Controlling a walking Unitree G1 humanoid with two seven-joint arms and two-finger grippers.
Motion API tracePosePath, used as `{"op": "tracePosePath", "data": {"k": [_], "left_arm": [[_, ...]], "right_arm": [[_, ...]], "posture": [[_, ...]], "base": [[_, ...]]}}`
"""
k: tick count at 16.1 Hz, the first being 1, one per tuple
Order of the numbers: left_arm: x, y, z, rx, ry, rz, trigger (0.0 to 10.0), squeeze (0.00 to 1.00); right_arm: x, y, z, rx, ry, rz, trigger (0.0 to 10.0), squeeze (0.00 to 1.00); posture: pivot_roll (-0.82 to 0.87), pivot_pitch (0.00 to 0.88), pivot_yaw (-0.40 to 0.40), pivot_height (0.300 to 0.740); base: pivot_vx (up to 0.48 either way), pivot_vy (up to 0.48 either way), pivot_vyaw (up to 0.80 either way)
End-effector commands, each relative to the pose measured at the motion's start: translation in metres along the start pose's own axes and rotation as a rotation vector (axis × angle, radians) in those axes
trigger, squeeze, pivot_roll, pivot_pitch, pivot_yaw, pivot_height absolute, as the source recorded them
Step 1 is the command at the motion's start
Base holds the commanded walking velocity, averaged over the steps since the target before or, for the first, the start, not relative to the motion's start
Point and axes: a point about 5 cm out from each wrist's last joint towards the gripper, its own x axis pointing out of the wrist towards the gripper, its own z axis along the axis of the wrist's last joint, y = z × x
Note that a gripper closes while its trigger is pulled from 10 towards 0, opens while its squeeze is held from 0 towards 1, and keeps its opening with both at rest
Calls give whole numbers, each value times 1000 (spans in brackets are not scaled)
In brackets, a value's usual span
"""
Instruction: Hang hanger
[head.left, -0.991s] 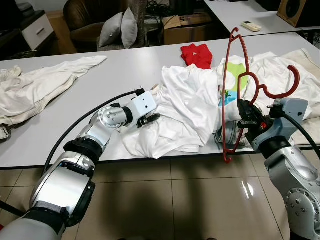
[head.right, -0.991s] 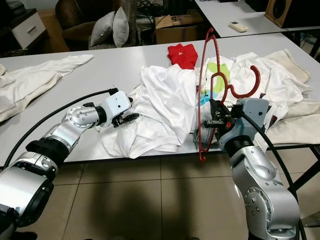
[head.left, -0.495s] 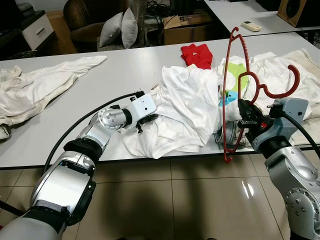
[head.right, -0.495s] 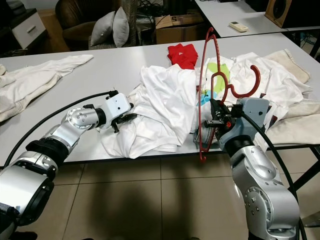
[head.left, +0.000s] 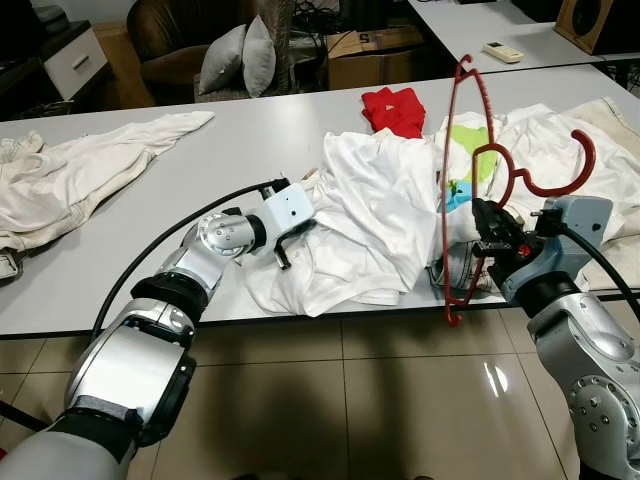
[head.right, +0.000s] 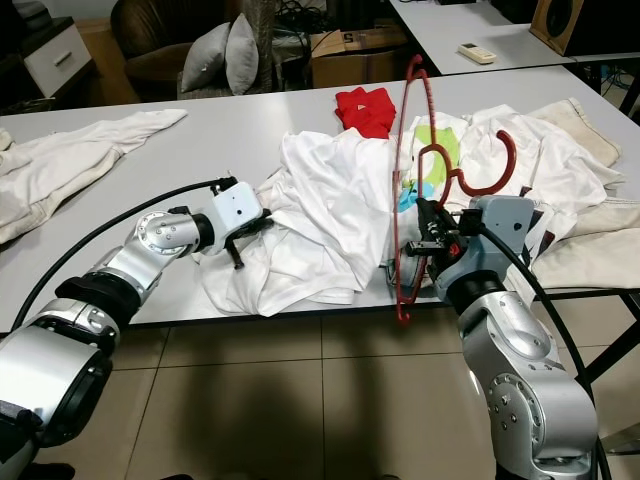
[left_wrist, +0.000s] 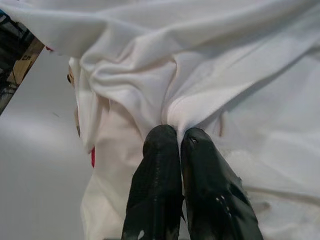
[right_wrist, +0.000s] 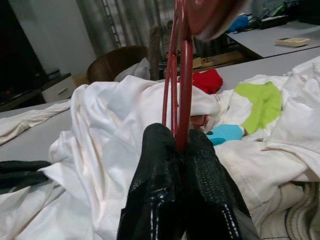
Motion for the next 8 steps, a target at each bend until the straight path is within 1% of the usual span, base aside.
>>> {"op": "tracePosePath", "data": {"k": [1,2,3,5,6,7,8], "left_arm": [[-2,9,5,-43,-22,41,0,0],[-2,13,8,-64,-42,62,0,0],[-2,17,12,-85,-69,86,0,0],[-4,27,25,-124,-140,115,0,0],[-7,37,37,-137,-193,133,0,0],[-9,41,43,-133,-212,140,0,0],[-13,51,56,-121,-258,158,0,0]], "right_arm": [[-3,7,3,-9,-11,57,10000,0],[-8,11,2,-3,-9,95,10000,0],[-16,15,2,9,-4,157,10000,0],[-33,26,0,-2,26,297,10000,0],[-48,31,-1,15,46,371,10000,0],[-55,33,-2,28,59,403,10000,0],[-75,36,-6,59,112,458,10000,0]], "posture": [[-56,0,146,740],[-56,0,146,740],[-56,0,146,740],[-62,0,153,740],[-66,0,159,740],[-66,0,159,740],[-67,0,157,740]], "base": [[0,0,0],[0,0,0],[0,0,0],[0,0,0],[0,0,0],[0,0,0],[0,0,0]]}}
